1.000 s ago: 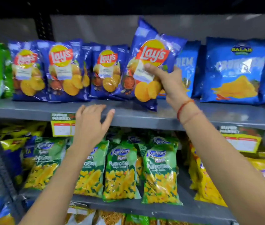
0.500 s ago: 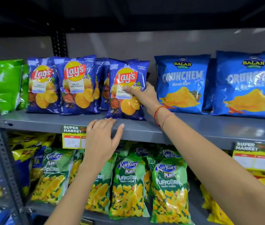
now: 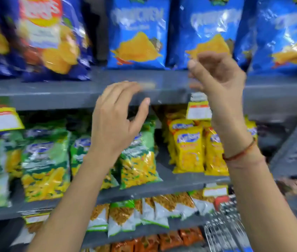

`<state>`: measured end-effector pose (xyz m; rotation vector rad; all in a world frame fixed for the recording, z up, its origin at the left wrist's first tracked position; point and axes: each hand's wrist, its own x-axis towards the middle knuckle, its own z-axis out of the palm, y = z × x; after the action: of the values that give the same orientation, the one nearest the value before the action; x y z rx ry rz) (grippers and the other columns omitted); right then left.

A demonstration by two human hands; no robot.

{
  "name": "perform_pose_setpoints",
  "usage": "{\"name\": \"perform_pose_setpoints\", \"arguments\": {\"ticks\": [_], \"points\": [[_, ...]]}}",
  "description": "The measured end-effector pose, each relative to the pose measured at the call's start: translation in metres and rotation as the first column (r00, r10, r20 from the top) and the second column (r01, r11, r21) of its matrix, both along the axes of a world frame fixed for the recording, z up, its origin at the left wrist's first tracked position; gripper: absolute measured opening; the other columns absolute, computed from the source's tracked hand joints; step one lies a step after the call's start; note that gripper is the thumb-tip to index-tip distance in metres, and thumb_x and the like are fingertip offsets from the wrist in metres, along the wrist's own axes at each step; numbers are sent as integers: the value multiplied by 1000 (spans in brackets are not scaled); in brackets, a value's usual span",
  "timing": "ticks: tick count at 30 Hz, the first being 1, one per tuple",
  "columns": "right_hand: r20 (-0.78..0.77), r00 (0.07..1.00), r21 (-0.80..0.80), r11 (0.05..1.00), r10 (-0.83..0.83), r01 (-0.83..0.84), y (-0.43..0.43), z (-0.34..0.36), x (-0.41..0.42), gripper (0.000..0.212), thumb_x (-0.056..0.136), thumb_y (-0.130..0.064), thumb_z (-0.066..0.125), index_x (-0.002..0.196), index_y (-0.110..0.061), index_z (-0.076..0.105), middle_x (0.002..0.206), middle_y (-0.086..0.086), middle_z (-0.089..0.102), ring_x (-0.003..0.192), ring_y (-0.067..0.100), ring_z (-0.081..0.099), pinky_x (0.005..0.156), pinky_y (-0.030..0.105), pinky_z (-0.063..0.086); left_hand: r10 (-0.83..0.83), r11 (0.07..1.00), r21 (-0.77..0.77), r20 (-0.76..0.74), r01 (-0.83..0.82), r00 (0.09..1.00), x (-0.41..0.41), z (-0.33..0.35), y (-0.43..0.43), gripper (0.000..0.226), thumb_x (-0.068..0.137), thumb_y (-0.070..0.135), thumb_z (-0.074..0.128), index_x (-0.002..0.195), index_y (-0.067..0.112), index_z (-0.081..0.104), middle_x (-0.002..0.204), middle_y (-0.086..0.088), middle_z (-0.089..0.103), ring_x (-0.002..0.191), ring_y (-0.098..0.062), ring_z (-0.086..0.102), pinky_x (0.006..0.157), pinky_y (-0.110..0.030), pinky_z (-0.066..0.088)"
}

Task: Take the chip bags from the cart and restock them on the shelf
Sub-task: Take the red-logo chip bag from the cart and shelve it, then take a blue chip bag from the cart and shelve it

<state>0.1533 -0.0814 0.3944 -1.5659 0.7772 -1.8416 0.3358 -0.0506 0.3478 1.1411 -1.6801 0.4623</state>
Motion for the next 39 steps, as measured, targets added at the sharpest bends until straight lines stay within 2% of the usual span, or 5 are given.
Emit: {"name": "perform_pose_setpoints", "arguments": {"ticks": [13,18,24,32,39], "points": [[-184,776,590,564,-603,578,96,-236,-261,13,85,-8,69,89,-14,58,75,6,62,58,-2,58,57,15,48,-692,562,603,-32,566,721,-263,-186,-10,32,89,26,53,102,-1,65,104,-17,69,101,-32,62,93,-35,41],[-262,745,857,207,-613,472,130,-368,-316,18,84,-17,71,93,-15,57,96,22,63,83,25,57,77,44,51,-721,274,870,-97,410,687,-323,-273,-10,34,89,20,59,116,0,60,118,-19,61,112,-31,54,96,-29,33],[-191,762,982,-115,-618,152,163,-484,-331,40,79,-33,75,102,-12,50,80,3,51,69,15,45,66,26,37,-710,15,980,-130,199,693,-394,-353,-28,46,92,27,56,126,-2,49,129,-24,49,122,-33,44,98,-29,26],[-113,714,987,-162,-691,-1,154,-572,-344,82,82,-41,71,144,-5,31,144,14,41,126,33,45,104,44,38,-710,-200,967,-33,-156,704,-448,-483,-78,96,71,54,70,145,17,20,153,-19,22,138,-35,28,109,-47,28],[11,564,999,-20,-826,-49,134,-604,-356,67,79,-25,77,131,-15,35,109,-10,49,116,23,52,97,31,43,-641,-449,861,-124,-239,757,-455,-555,-82,102,58,37,86,140,11,31,142,-9,47,125,-28,48,103,-38,40]]}}
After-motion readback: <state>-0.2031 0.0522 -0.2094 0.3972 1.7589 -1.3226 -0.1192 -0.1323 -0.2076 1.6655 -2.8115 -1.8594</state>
